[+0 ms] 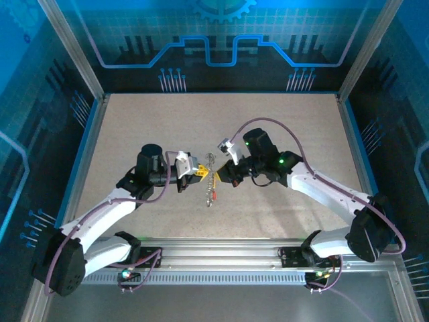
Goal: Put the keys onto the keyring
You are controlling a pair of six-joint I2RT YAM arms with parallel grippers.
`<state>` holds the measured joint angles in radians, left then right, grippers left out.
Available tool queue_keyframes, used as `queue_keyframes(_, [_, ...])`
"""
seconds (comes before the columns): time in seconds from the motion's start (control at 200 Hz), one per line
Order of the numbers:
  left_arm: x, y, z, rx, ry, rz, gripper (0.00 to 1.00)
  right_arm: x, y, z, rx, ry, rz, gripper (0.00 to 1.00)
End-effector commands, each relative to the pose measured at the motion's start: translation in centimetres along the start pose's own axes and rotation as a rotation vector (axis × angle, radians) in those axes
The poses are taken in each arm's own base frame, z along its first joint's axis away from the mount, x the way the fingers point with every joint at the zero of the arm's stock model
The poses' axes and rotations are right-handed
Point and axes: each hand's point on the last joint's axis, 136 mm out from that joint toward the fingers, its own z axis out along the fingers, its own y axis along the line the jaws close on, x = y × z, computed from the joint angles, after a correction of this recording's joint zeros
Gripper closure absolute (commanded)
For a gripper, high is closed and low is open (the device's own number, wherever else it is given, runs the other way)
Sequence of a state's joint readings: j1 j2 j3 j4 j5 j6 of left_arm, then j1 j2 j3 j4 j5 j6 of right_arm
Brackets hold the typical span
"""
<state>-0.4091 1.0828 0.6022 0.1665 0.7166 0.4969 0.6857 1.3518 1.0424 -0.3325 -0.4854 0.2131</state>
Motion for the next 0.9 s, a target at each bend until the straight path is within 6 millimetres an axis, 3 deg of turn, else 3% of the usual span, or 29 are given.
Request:
queue_keyframes(0.0, [-1.3,-0.7,0.2,0.050,-0.057,0.023,1.00,-1.6,0.6,-0.5,-0.036,-0.057,-0.018,1.00])
queue_keyframes(0.465, [-1.0,-0.6,0.6,0.053,-0.035,0.001,1.00,-1.6,-0.8,-1.1,0.026,-0.105,0.045,1.00])
queue_keyframes(0.895, [-1.1,-0.4,0.7,0.040,-0.045,0.007,1.00,-1.0,-1.8,-0.2,0.037,-0.060,0.119,1.00])
